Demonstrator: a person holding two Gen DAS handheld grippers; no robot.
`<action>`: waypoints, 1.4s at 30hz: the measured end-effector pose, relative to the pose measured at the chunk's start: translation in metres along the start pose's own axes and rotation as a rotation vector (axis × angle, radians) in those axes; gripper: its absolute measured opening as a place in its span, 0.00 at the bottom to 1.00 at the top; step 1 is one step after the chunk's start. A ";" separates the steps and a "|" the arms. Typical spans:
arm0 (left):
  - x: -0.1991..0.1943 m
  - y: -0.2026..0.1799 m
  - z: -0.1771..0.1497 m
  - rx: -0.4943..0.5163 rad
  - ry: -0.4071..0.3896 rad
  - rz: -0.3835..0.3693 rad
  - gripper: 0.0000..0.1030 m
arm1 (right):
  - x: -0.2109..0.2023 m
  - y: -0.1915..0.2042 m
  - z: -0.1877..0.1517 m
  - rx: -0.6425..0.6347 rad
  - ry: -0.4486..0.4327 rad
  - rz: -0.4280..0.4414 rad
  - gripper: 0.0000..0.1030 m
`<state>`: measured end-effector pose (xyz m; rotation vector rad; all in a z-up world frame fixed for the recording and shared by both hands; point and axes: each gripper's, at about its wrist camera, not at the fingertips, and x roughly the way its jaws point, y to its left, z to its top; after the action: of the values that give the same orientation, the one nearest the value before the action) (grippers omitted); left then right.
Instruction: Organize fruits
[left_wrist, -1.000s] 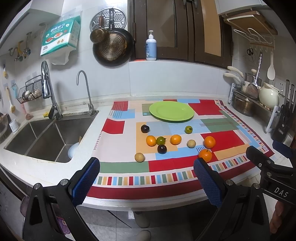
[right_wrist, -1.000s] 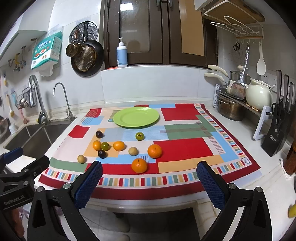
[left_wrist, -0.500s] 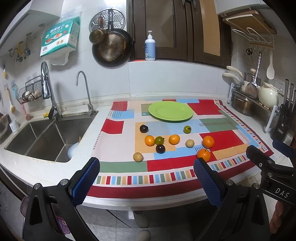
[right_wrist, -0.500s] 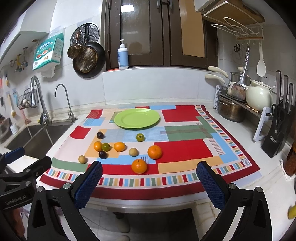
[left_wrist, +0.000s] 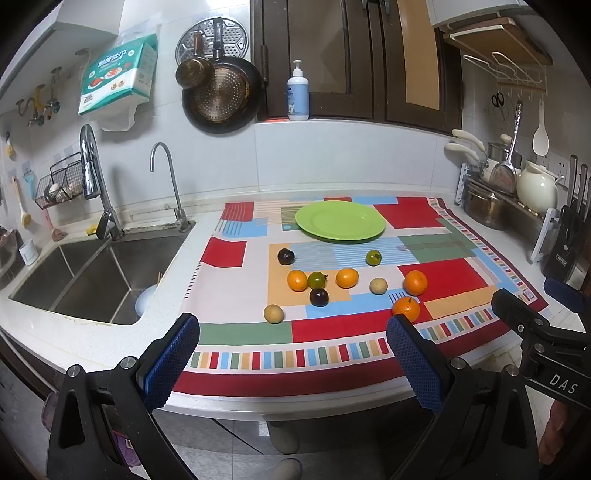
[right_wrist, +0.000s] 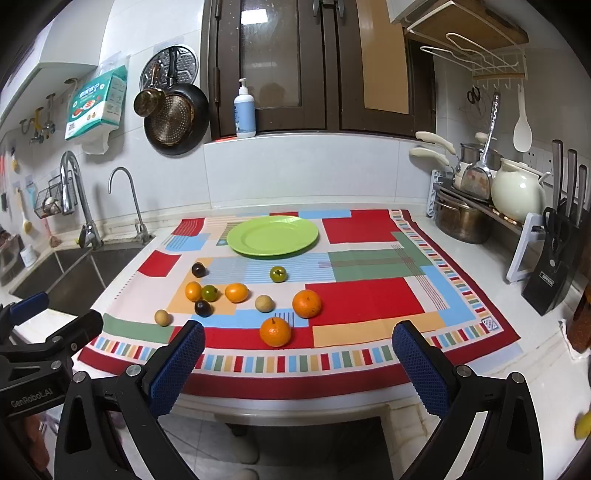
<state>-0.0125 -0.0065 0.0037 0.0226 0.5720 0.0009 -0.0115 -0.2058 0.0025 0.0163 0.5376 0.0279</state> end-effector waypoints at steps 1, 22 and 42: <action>0.001 0.000 0.000 0.000 0.001 0.000 1.00 | 0.000 0.000 0.000 0.001 0.000 0.000 0.99; 0.005 -0.002 0.001 -0.001 0.002 0.004 1.00 | 0.001 0.000 0.000 -0.002 0.002 0.000 0.99; 0.045 0.007 -0.006 0.037 0.036 0.005 0.93 | 0.040 0.013 -0.002 -0.025 0.092 0.010 0.99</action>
<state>0.0224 0.0008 -0.0252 0.0602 0.6075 -0.0040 0.0218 -0.1918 -0.0191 -0.0071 0.6294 0.0456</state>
